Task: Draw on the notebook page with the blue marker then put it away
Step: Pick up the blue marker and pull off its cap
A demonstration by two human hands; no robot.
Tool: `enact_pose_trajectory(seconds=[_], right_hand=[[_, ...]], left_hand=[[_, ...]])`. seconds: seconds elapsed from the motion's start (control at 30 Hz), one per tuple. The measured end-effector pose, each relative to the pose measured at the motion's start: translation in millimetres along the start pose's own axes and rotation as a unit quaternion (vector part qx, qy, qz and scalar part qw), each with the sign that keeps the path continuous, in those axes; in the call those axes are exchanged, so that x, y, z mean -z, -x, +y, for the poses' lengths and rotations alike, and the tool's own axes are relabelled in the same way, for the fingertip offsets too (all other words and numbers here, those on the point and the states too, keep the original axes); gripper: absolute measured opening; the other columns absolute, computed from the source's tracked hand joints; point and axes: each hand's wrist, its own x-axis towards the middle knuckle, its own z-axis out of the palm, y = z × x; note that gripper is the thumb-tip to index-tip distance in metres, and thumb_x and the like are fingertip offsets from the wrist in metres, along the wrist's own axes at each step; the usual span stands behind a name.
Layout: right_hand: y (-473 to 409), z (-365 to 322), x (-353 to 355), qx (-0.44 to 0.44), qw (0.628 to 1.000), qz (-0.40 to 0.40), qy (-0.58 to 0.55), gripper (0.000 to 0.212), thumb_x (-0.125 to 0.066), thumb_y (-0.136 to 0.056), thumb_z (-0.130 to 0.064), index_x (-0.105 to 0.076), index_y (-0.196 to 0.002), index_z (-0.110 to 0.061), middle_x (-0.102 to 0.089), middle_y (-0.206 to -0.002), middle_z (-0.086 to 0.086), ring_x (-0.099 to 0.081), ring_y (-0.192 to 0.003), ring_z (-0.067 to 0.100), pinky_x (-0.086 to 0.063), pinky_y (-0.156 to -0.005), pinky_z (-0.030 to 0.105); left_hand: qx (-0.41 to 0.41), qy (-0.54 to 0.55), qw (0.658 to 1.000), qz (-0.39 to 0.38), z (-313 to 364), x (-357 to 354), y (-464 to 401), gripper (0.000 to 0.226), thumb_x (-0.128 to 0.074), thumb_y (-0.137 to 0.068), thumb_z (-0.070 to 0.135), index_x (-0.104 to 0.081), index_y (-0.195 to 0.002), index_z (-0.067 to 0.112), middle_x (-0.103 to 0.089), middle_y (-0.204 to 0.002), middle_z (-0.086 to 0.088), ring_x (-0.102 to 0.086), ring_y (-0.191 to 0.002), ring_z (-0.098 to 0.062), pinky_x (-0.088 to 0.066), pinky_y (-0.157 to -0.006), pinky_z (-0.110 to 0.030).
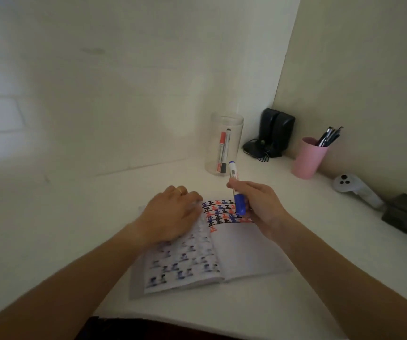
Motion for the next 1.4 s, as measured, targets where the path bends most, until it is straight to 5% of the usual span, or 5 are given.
enact_pose_trajectory(seconds=[0.13,0.53,0.9,1.23,1.4], right_hand=[[-11.1,18.9,6.0,-0.003,0.999,-0.032,0.006,0.035,-0.079,-0.084,-0.04,-0.08,-0.089,-0.005,-0.055,-0.049,-0.004,-0.05,-0.045,0.011,-0.045,-0.051,0.028],[-11.7,27.4,16.7,0.077,0.992,-0.092,-0.046,0.006,-0.081,-0.083,-0.02,-0.078,-0.077,-0.02,-0.075,-0.069,0.013,-0.068,-0.058,0.02,-0.056,-0.053,0.025],[3.4,21.2,4.9,0.12,0.98,-0.109,-0.115,0.03,-0.078,-0.076,-0.032,-0.081,-0.086,-0.004,-0.077,-0.07,0.014,-0.07,-0.058,0.018,-0.058,-0.058,0.023],[8.8,11.5,3.2,0.18,0.961,-0.138,-0.156,0.025,-0.073,-0.08,-0.026,-0.077,-0.087,-0.001,-0.075,-0.064,0.009,-0.067,-0.054,0.015,-0.054,-0.052,0.021],[12.0,11.2,0.1,0.158,0.973,-0.089,-0.14,0.023,-0.075,-0.08,-0.027,-0.079,-0.078,-0.005,-0.073,-0.058,0.008,-0.066,-0.048,0.014,-0.053,-0.047,0.02]], left_hand=[[-0.022,-0.007,1.0,0.015,-9.3,-9.0,-28.3,0.038,-0.036,-0.098,0.056,-0.06,-0.115,0.032,-0.063,-0.106,0.001,-0.06,-0.099,-0.019,-0.047,-0.076,-0.034],[-0.104,0.027,0.986,0.126,-2.3,-11.2,-27.7,0.04,-0.027,-0.104,0.047,-0.061,-0.119,0.03,-0.066,-0.112,0.006,-0.061,-0.099,-0.014,-0.053,-0.083,-0.036],[-0.219,0.004,0.966,0.137,13.2,4.4,-25.0,0.031,-0.052,-0.099,0.042,-0.067,-0.107,0.015,-0.066,-0.088,0.001,-0.055,-0.067,-0.011,-0.039,-0.066,-0.019],[-0.14,0.261,0.953,0.068,26.6,10.0,-20.3,0.039,-0.031,-0.105,0.032,-0.042,-0.068,0.028,-0.043,-0.056,0.011,-0.048,-0.056,-0.009,-0.035,-0.058,-0.009],[-0.202,0.043,0.972,0.114,25.2,13.0,-20.9,0.039,-0.031,-0.107,0.039,-0.054,-0.083,0.018,-0.051,-0.07,0.006,-0.043,-0.055,-0.012,-0.033,-0.057,-0.019]])
